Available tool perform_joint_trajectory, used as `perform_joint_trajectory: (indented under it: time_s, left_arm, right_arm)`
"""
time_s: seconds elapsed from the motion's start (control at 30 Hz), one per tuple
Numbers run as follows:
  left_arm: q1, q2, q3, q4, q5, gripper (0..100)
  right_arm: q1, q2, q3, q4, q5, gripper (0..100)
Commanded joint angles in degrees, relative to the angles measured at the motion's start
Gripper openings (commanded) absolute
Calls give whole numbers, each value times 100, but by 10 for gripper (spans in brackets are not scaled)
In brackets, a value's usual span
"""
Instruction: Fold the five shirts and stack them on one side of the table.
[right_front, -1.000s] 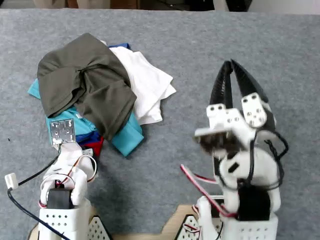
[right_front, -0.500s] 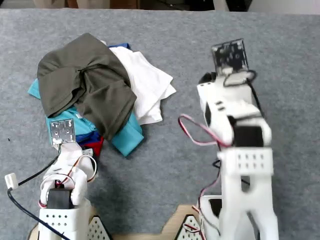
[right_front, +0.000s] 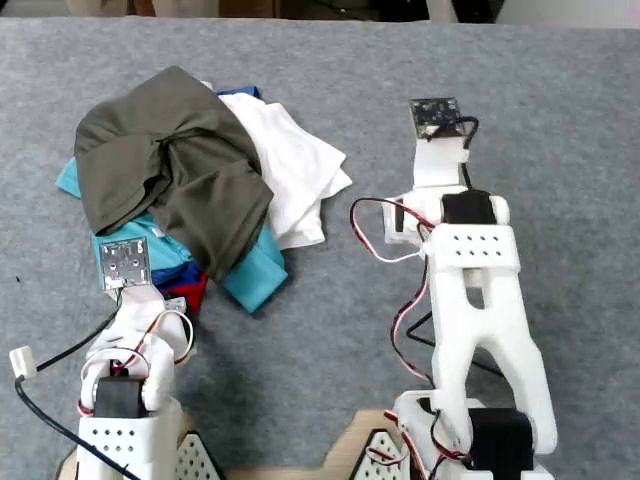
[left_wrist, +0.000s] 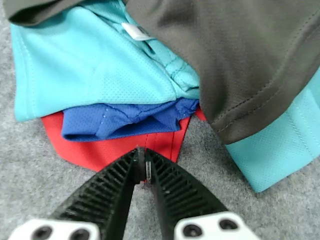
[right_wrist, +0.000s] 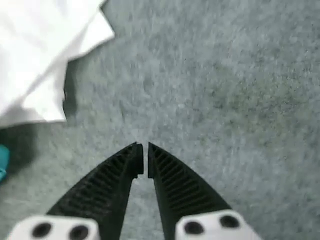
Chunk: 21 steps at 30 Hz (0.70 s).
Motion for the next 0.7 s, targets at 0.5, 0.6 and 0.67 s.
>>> perform_joint_trajectory:
  time_s: [0.5,0.6,0.67]
  left_arm:
    - [2127,-40,62,9,-44,20]
    - [1802,-40,53,-316,-563,20]
    - [1266,-40,-35,-774,-1090,20]
  right_arm:
    - [48,-48,-347,695,3323,41]
    - [84,-66,-505,818,3323,41]
    - [48,-127,-778,1301,3323,41]
